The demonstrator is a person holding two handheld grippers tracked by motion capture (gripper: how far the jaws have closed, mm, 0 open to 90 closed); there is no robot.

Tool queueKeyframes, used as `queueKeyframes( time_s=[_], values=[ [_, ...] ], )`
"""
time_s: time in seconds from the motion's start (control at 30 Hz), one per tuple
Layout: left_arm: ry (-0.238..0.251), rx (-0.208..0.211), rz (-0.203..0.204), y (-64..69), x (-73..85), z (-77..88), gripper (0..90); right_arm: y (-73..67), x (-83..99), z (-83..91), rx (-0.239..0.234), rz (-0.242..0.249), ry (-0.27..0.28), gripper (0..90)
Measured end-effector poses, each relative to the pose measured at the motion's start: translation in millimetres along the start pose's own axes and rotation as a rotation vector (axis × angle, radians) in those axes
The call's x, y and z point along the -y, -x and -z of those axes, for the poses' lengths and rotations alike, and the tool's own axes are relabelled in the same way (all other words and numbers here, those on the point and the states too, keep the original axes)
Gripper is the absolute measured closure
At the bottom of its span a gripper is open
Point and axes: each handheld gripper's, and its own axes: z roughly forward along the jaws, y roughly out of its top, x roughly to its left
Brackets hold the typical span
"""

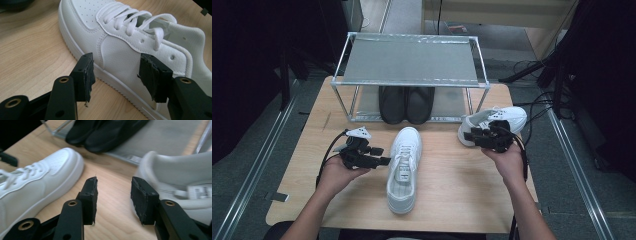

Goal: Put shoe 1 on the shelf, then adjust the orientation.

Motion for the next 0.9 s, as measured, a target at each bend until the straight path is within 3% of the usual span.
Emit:
queueKeyframes(
  time_s=[0.3, 0.9],
  values=[
    [-0.011, -0.018, 0.005, 0.6, 8.9, 4.6, 45.4, 17.8, -8.8, -7.7, 0.056, -0.011, 0.002, 49.1],
    [-0.032, -0.028, 0.002, 0.8, 13.9, 4.5, 44.4, 28.8, -6.0, -36.3, 0.058, -0.032, -0.058, 48.7]
  ],
)
